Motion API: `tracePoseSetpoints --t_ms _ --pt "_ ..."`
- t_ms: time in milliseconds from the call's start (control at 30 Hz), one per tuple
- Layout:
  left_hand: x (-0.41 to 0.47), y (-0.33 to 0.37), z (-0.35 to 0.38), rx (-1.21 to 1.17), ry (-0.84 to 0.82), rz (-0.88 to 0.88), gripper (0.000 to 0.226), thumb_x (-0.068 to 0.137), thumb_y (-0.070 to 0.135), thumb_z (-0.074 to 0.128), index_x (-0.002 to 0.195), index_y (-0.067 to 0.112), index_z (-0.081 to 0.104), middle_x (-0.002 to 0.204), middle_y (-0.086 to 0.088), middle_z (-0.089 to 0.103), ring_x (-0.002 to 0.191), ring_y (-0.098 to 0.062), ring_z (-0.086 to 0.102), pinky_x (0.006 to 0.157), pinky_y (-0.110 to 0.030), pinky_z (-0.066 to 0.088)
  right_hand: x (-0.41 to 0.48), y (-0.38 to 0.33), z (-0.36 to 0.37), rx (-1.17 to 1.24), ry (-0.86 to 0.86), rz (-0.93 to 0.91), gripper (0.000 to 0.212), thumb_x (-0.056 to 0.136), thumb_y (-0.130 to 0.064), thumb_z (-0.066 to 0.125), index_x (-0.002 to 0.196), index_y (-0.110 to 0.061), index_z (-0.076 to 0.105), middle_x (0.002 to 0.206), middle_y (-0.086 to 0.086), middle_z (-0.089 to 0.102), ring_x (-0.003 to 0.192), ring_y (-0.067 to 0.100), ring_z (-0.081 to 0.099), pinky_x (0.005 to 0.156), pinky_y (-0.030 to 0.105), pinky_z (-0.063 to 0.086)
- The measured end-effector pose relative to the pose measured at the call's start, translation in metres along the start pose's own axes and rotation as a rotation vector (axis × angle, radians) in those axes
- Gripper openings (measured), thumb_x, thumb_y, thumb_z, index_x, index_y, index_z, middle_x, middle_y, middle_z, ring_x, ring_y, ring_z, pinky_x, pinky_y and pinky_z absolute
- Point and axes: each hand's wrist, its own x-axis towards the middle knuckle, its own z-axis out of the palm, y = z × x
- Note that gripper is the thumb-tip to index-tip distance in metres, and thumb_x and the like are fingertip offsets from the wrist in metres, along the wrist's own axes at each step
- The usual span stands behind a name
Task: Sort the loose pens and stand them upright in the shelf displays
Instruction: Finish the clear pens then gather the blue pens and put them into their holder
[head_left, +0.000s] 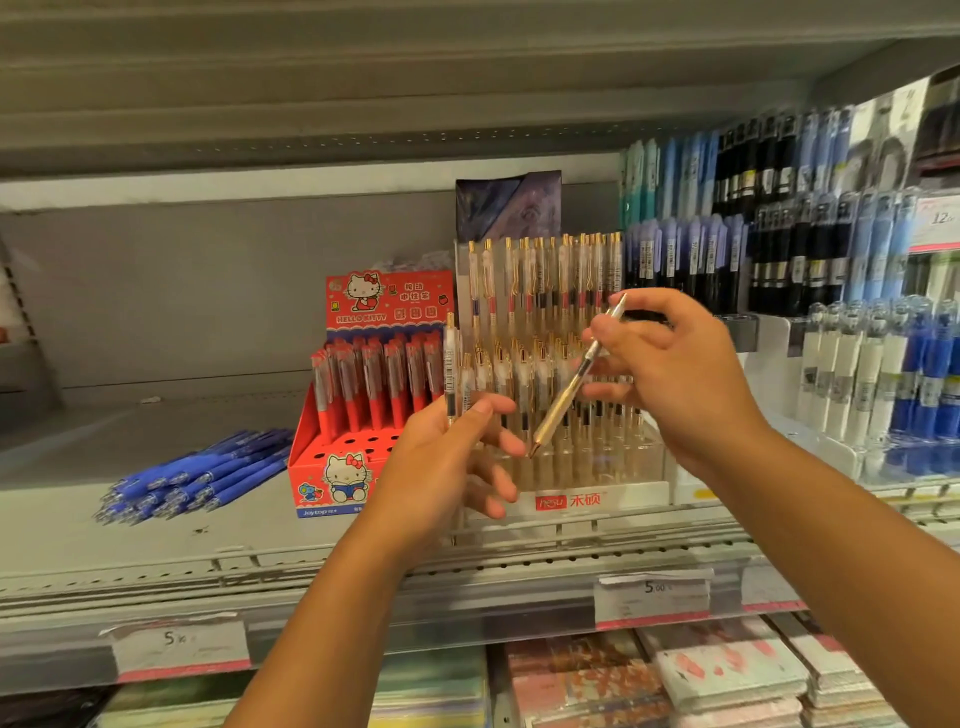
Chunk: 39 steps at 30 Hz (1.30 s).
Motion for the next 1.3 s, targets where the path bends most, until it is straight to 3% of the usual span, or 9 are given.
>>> tracePoseSetpoints --t_ms 133,267,467,567,633,700,833,967,1300 --pt "0.001 0.000 -0.001 0.074 0.025 0.010 0.024 0.103 0.033 0.046 0.107 0.022 0.067 0.066 0.001 0.058 0.042 -0.009 0.037 0.038 -0.021 0.028 0.011 0.000 -0.018 -0.086 0.092 -0.078 0.019 0.089 -0.016 0.071 0.105 -0.019 0.061 0.083 0.005 0.073 0.069 0.018 0.073 0.054 0.031 0.059" --pt "0.002 0.001 -0.001 0.066 0.048 -0.005 0.024 0.101 0.041 0.049 0.103 0.025 0.067 0.063 0.001 0.053 0.042 -0.009 0.034 0.038 -0.022 0.028 0.018 0.004 -0.028 -0.222 0.133 -0.203 0.018 0.087 -0.015 0.073 0.096 -0.024 0.059 0.084 0.005 0.067 0.066 0.011 0.069 0.050 0.030 0.058" --pt "0.004 0.004 0.000 -0.062 0.057 -0.050 0.016 0.099 0.024 0.046 0.096 0.010 0.051 0.059 0.000 0.050 0.036 -0.011 0.028 0.038 -0.017 0.022 0.018 0.018 -0.030 -0.371 0.114 -0.309 0.018 0.086 -0.020 0.074 0.091 -0.025 0.057 0.086 0.002 0.063 0.076 0.015 0.067 0.048 0.027 0.057" --pt "0.004 0.003 0.001 0.007 0.072 -0.045 0.022 0.100 0.022 0.042 0.086 0.006 0.048 0.053 0.002 0.048 0.037 -0.011 0.027 0.037 -0.021 0.022 0.018 0.026 -0.029 -0.486 0.113 -0.331 0.020 0.084 -0.026 0.076 0.094 -0.022 0.059 0.082 -0.005 0.063 0.075 0.012 0.065 0.055 0.028 0.058" --pt "0.003 0.004 0.003 0.015 0.075 -0.027 0.022 0.101 0.022 0.045 0.087 0.008 0.054 0.059 -0.001 0.051 0.040 -0.012 0.029 0.037 -0.022 0.021 0.018 0.029 -0.029 -0.584 0.130 -0.369 0.021 0.083 -0.032 0.077 0.091 -0.025 0.059 0.079 -0.014 0.062 0.075 0.003 0.063 0.061 0.019 0.054" --pt "0.002 0.004 0.003 0.026 0.072 -0.020 0.019 0.100 0.023 0.049 0.094 0.008 0.058 0.066 -0.003 0.053 0.043 -0.012 0.030 0.037 -0.022 0.022 0.016 0.032 -0.029 -0.650 0.106 -0.374 0.020 0.082 -0.036 0.075 0.089 -0.026 0.060 0.076 -0.017 0.062 0.073 -0.003 0.062 0.061 0.011 0.050" --pt "0.001 0.003 0.002 0.040 0.056 -0.002 0.022 0.100 0.025 0.052 0.102 0.006 0.062 0.067 -0.002 0.053 0.044 -0.011 0.031 0.039 -0.022 0.022 0.007 0.042 -0.027 -0.697 0.005 -0.306 0.018 0.090 -0.037 0.064 0.093 -0.019 0.064 0.076 -0.011 0.066 0.060 0.003 0.064 0.059 0.035 0.059" --pt "0.001 0.001 0.003 0.038 0.062 0.016 0.021 0.101 0.026 0.051 0.104 0.014 0.067 0.066 -0.001 0.055 0.043 -0.010 0.036 0.039 -0.021 0.026 0.003 0.041 -0.028 -0.730 0.005 -0.308 0.014 0.095 -0.034 0.059 0.095 -0.021 0.064 0.080 -0.010 0.066 0.061 0.008 0.067 0.061 0.043 0.059" --pt "-0.004 0.005 0.001 0.036 -0.002 0.052 0.030 0.093 0.027 0.058 0.117 0.009 0.058 0.077 -0.008 0.070 0.043 -0.018 0.051 0.038 -0.026 0.045 0.000 0.013 -0.016 -0.967 0.102 -0.396 0.015 0.092 -0.032 0.061 0.104 -0.025 0.062 0.092 -0.009 0.057 0.069 0.004 0.049 0.057 0.026 0.042"
